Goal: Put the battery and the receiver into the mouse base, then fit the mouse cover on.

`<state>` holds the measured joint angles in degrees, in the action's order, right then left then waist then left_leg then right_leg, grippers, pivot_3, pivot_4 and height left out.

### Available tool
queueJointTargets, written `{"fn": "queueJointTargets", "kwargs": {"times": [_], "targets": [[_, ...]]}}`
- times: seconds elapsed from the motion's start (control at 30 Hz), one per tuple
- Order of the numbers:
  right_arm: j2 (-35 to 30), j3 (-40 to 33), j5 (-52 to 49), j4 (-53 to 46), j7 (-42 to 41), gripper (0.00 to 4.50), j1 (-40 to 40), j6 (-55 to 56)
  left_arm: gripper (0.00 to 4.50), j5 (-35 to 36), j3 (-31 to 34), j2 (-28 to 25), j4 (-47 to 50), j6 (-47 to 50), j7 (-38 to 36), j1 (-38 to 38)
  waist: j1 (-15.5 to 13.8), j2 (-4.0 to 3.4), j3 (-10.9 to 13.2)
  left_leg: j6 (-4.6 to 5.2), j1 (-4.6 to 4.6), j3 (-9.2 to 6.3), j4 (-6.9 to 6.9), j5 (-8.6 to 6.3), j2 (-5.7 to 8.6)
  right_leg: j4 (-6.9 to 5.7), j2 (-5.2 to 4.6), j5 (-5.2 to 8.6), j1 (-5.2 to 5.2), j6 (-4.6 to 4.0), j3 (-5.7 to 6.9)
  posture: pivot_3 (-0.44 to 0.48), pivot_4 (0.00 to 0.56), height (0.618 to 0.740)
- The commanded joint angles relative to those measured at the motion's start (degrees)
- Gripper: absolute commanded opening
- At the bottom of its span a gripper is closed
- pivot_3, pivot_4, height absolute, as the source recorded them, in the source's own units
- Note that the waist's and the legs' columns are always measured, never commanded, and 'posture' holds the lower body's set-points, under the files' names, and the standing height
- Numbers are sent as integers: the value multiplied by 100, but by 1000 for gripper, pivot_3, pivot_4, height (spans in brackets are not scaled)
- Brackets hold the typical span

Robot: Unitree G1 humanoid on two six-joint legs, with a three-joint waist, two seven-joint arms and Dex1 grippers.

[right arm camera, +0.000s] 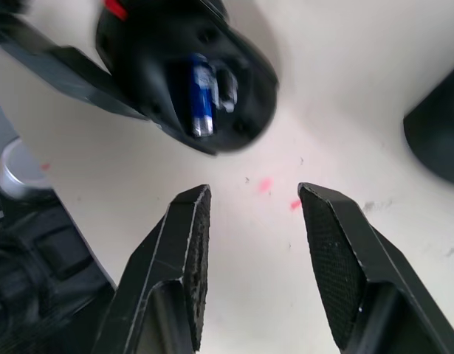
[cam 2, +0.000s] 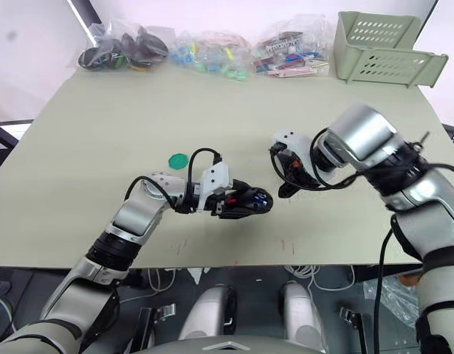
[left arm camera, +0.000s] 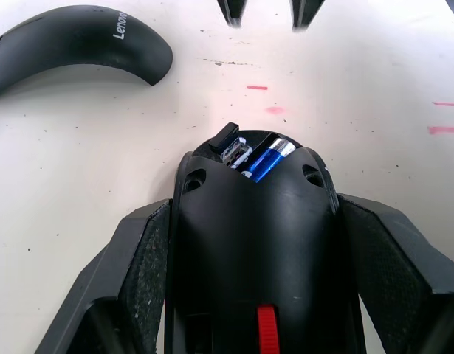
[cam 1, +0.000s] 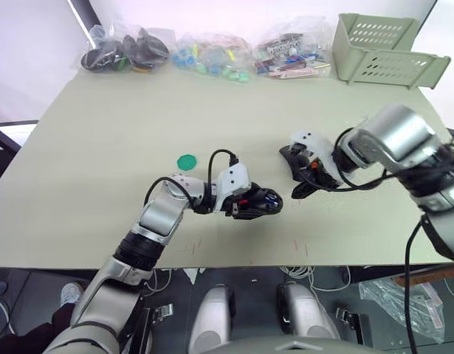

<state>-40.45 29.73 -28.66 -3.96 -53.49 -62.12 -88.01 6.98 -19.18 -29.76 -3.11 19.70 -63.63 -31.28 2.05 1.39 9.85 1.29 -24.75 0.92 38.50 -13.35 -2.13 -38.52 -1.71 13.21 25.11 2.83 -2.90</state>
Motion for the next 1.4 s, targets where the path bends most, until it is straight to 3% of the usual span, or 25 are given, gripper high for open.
{"fn": "queueJointTargets", "kwargs": {"times": [0.03,0.13,0.23,0.3,0.47,0.5,0.6,0.63,0.7,1.4], "targets": [[-197,-881,136,-1028,473,1974,922,954,2974,-74,24,-77,-144,-74,-34,-40,-5,3,-2,0,1,-3,0,0,0,3,1,0,-4,0,3,0,150,740],[195,-1708,107,-1477,935,1974,1784,1589,2974,-82,18,-114,-193,-113,-96,-64,21,1,0,0,2,7,0,0,0,5,2,0,-2,1,-8,0,150,740],[308,-1784,333,-2059,1169,1974,2812,2557,2974,-110,-24,-159,-221,-158,-178,-63,8,3,-2,0,5,5,-3,0,-2,5,8,0,-4,2,-9,0,150,740],[407,-1742,457,-2177,1282,1974,3092,2933,2974,-116,-35,-173,-235,-185,-204,-55,11,2,-1,0,4,2,-5,0,-5,9,11,1,-4,2,-8,0,150,740],[1529,-2302,244,-1998,1965,1974,3497,3242,2974,-143,-47,-196,-286,-230,-220,-57,20,4,-2,0,12,11,-4,0,-10,3,20,0,-3,2,-18,0,150,740],[1556,-2244,337,-1942,2003,1585,3558,3365,2974,-148,-49,-201,-289,-234,-223,-59,18,4,-2,0,12,7,-4,0,-12,4,21,0,-4,1,-15,0,150,740],[1710,-2178,421,-1870,2055,984,3669,3614,2974,-165,-57,-204,-303,-244,-219,-57,12,4,-2,0,8,7,-5,0,-12,6,21,0,-3,0,-15,0,150,740],[1765,-2098,484,-1851,2053,461,3714,3807,2974,-169,-60,-197,-310,-239,-209,-62,12,4,-2,0,7,7,-5,0,-12,9,21,1,-4,0,-15,0,150,740],[1897,-2044,536,-1808,2094,68,3780,4057,2974,-172,-61,-200,-313,-232,-200,-65,20,4,-2,0,9,12,-5,0,-12,11,21,0,-4,0,-18,0,150,740],[2196,-1924,765,-1457,2178,68,4206,4445,2974,-187,-66,-270,-261,-180,-206,-45,20,4,-3,0,12,9,-5,0,-13,6,24,0,-4,0,-17,0,150,740]]}}
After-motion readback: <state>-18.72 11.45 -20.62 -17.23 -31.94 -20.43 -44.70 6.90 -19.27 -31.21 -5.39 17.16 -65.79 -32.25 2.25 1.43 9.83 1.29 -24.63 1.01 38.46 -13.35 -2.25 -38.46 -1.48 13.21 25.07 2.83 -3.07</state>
